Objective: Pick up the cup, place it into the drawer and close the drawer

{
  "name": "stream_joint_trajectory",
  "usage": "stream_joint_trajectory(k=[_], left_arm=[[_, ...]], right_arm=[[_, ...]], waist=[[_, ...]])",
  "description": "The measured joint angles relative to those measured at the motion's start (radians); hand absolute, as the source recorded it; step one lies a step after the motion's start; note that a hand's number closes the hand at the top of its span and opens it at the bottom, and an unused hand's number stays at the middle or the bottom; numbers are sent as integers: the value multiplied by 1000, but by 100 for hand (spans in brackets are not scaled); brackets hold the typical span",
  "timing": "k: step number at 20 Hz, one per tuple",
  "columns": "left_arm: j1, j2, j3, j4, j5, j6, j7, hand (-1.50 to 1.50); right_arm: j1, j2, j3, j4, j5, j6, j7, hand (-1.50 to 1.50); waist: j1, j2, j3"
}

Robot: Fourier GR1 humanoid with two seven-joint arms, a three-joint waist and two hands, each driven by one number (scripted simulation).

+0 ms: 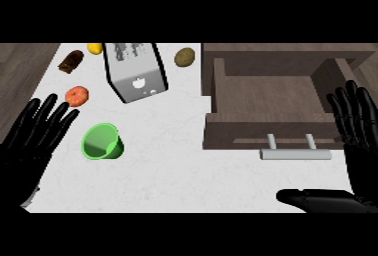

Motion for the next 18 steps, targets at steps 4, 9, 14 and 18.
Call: stream_joint_trajectory(k=[4, 9, 14, 18], left_arm=[[4, 7, 39, 104, 20, -74, -32, -150], [-5, 4, 80, 248, -49, -116, -105, -150], [-41, 12, 121, 422, -151, -142, -216, -150], [-59, 13, 137, 546, -244, -132, -302, -150]], right_arm=[[-38, -18, -31, 16, -24, 23, 32, -150], [-61, -17, -38, 45, -17, 35, 24, -150], [-43, 3, -23, 45, 5, 32, 0, -150], [-41, -5, -44, 56, -7, 50, -16, -150]], waist=[[0, 0, 0], [-1, 0, 1], [-3, 0, 0], [-4, 0, 0]])
